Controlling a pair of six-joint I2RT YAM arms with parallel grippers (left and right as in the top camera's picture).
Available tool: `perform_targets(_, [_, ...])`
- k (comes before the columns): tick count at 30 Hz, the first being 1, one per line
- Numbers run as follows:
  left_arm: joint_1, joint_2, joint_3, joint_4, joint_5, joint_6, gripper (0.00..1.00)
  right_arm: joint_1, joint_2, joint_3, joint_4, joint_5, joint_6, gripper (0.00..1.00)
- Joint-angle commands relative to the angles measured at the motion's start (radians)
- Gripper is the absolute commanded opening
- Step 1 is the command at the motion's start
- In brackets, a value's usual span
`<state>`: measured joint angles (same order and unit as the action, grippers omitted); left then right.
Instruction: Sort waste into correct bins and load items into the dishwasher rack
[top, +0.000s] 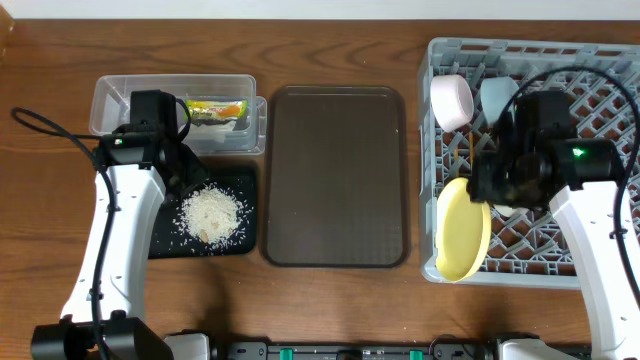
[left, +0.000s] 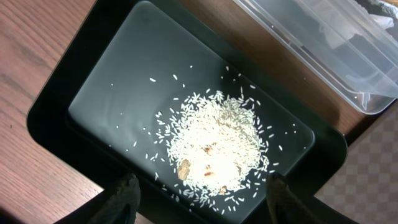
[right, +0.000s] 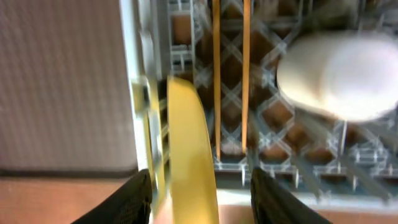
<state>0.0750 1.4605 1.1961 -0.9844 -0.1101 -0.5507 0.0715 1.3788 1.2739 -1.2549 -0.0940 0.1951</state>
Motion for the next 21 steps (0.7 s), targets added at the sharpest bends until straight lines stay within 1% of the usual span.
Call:
perform_targets(1, [0.002, -0.003, 0.001, -0.002, -0.002, -0.008, 0.67, -0.006, -0.018, 0.005, -0.035, -0.004, 0.018, 0.49])
perform_targets(3, [0.002, -0.003, 0.001, -0.002, -0.002, -0.008, 0.68, -0.006, -0.018, 0.005, -0.041, -0.004, 0.018, 0.49])
perform_targets(4, [0.002, -0.003, 0.001, -0.002, -0.002, -0.008, 0.68, -0.006, -0.018, 0.005, -0.039, -0.004, 0.018, 0.47])
perform_targets(8, [0.002, -0.003, 0.001, -0.002, -0.002, -0.008, 0.68, -0.006, -0.018, 0.005, -0.039, -0.004, 0.018, 0.29])
perform_targets(9, [0.002, -0.003, 0.001, -0.002, -0.002, -0.008, 0.68, -0.006, -0.018, 0.005, -0.039, -0.003, 0.018, 0.27])
perform_targets(11, [0.002, -0.003, 0.001, -0.002, -0.002, -0.008, 0.68, -0.006, -0.018, 0.005, -0.039, 0.006, 0.018, 0.19])
perform_targets(13, [0.002, -0.003, 0.001, -0.002, -0.002, -0.008, 0.67, -0.006, -0.018, 0.005, -0.043, 0.015, 0.018, 0.17])
perform_targets(16, [0.002, -0.003, 0.001, -0.002, -0.002, -0.008, 0.67, -0.006, -0.018, 0.005, -0.049, 0.016, 0.018, 0.17])
perform_targets(19, [0.002, -0.003, 0.001, -0.002, -0.002, -0.008, 0.67, -0.006, -0.018, 0.005, -0.043, 0.023, 0.018, 0.13])
perform_targets(21, [0.002, -0.003, 0.001, -0.002, -0.002, -0.008, 0.67, -0.006, -0.018, 0.005, -0.029, 0.042, 0.018, 0.13])
